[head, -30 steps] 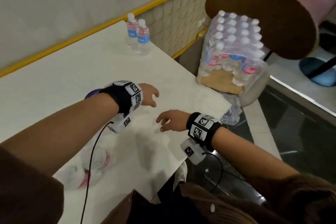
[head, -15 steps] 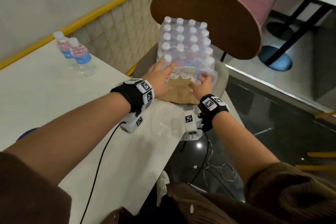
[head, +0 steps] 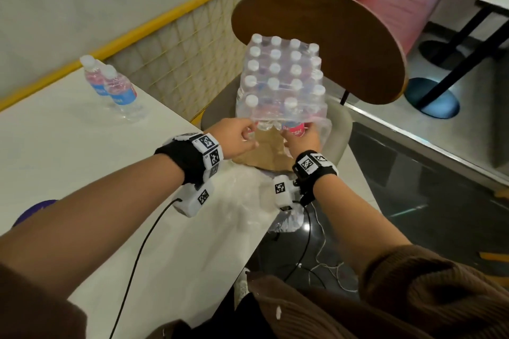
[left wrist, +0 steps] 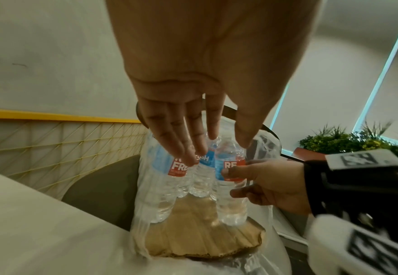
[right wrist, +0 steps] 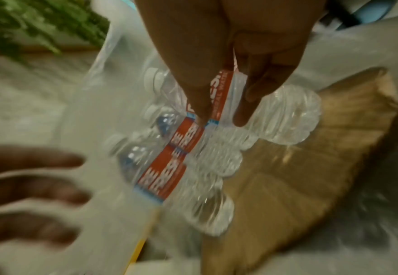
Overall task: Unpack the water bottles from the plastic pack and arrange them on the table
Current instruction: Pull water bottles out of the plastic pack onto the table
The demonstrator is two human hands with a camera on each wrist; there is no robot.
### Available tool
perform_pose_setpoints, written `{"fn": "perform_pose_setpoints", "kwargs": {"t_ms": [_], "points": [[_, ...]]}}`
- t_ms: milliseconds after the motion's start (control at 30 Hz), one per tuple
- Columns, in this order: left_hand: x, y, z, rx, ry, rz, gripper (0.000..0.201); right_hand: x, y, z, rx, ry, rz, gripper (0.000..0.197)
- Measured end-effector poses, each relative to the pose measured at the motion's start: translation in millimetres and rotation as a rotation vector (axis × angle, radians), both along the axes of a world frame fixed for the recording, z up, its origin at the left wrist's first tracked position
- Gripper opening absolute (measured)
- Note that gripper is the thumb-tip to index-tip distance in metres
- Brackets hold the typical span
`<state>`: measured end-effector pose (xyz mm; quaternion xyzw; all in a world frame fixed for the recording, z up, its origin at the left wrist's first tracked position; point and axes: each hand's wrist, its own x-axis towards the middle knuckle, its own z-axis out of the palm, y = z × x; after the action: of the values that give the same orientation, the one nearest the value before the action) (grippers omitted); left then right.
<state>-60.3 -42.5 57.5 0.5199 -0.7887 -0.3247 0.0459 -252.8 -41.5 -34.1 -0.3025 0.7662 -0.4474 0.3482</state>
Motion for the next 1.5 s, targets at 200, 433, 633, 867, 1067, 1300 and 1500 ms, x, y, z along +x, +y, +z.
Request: {"fn": "perform_pose_setpoints", "kwargs": {"t_ms": [200, 433, 633, 867, 1067, 1300, 1500], "points": [[-3.9, 5.7, 2.8, 0.098, 0.112, 0.122, 0.07, 63.8, 65.1, 19.7, -0.037, -0.071, 0.534, 0.052], [44.4, 17.5, 1.4, 0.268, -0.124, 0.148, 0.033, 66.3, 22.1, 37.5, 0.225, 0.408, 0.842, 0.057], [102.2, 28.4, 9.8, 0.233, -0.197, 0.213, 0.033, 67.1, -34.7, 62.9, 0.302, 0.437, 0.708, 0.032], [160.7, 55.6, 19.7, 0.23, -0.325, 0.161, 0.042, 63.6, -26.9, 57.9, 0.31, 0.517, 0.698, 0.043], [201.7, 83.4, 24.0, 0.32, -0.472, 0.048, 0.048, 95.0, 52.5, 86.3, 0.124, 0.667, 0.924, 0.055], [233.2, 120.8, 29.3, 0.359, -0.649, -0.113, 0.047, 206.6, 155.8, 95.3, 0.126, 0.509, 1.435, 0.052], [272.8, 156.3, 21.7, 0.27, -0.695, -0.081, 0.063, 293.5, 213.5, 71.8, 0.126, 0.439, 1.614, 0.052]]}}
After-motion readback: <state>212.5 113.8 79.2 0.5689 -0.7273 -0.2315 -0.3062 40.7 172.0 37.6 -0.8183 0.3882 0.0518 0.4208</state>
